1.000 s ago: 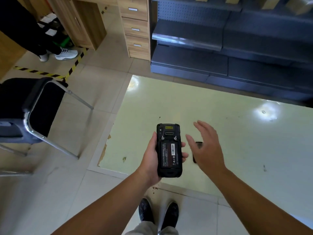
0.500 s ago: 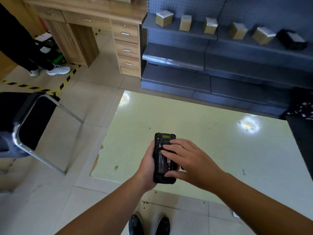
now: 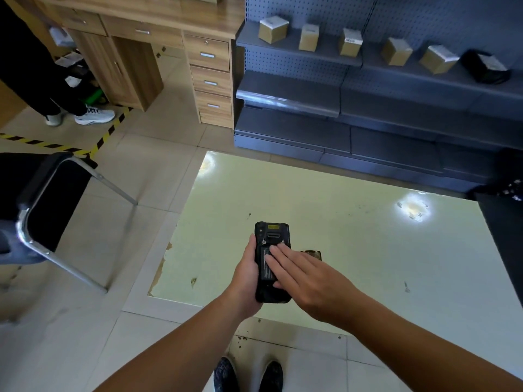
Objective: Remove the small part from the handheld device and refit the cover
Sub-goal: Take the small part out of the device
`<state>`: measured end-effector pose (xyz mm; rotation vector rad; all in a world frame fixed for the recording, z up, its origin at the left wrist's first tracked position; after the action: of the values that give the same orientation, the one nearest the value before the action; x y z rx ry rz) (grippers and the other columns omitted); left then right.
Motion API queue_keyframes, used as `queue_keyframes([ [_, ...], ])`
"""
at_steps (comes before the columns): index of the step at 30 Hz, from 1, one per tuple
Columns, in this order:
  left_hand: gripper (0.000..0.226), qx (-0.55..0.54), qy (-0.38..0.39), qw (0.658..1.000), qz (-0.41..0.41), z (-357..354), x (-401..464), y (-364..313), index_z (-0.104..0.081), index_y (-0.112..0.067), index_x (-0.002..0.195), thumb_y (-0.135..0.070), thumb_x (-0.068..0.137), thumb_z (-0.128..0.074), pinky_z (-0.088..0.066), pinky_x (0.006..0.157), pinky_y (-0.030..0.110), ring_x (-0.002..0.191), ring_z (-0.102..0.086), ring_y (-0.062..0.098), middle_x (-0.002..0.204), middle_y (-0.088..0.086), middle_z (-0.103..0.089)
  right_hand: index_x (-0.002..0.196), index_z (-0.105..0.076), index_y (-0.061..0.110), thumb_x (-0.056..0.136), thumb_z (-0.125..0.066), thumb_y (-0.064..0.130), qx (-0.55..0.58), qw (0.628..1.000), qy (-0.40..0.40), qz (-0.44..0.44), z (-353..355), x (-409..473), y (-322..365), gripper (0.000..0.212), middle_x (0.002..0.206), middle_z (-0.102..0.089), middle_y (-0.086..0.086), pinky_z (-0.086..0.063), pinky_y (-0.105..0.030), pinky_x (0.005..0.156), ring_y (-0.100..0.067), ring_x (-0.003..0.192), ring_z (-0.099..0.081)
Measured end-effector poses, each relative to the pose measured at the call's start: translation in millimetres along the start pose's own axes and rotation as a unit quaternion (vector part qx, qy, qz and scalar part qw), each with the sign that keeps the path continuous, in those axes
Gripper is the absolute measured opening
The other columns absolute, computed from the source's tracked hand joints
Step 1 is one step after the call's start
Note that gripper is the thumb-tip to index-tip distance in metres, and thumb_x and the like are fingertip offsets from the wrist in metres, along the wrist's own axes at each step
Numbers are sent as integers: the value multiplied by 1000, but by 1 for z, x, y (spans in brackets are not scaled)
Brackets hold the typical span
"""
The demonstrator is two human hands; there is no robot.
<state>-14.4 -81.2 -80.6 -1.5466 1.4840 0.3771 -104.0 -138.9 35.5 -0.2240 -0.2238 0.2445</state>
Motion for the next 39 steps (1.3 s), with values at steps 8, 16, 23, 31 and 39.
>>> queue_keyframes([
  [8,77,3,5,1000,-22,0,4,3,-76,-19,122,-76,96,-31,-55,77,39,90,-75,24,105,7,-80,121,-70,-6,99,-66,8,155,969,-53,-184,11,1,-16,26,114,-74,-20,-61,-44,79,-35,95,-72],
  [16,75,29,9,999,-36,-1,8,1,-83,-26,104,-81,91,-34,-60,56,28,85,-79,18,97,1,-82,107,-70,27,91,-68,45,384,775,28,-500,4,14,-12,24,103,-67,11,-41,-11,73,-3,89,-56],
  [23,63,48,5,998,-43,4,10,2,-80,-40,107,-82,89,-37,-59,57,28,84,-77,11,95,-8,-81,129,-57,25,84,-71,46,370,742,181,-528,-2,29,-16,53,113,-51,-1,-55,-32,83,-21,98,-60],
  [31,65,64,4,997,-46,5,20,2,-81,-35,109,-79,92,-35,-56,86,38,102,-76,18,111,0,-81,136,-42,23,83,-71,30,359,737,236,-522,-11,28,-12,61,116,-42,-6,-55,-35,83,-26,94,-57],
  [39,70,101,-68,991,-49,16,37,-7,-79,-21,112,-77,93,-39,-61,88,47,99,-78,34,109,13,-81,127,-50,19,87,-70,29,381,692,277,-548,-25,5,-20,46,127,-41,-5,-58,-39,87,-24,95,-64],
])
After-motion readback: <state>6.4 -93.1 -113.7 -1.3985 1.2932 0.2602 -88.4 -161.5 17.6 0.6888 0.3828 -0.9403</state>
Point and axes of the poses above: each hand's wrist, its own x-axis towards the middle knuckle, its own z-axis out of the back of the hand, y = z × x, the point moved 6 cm from there along x, towards the middle knuckle
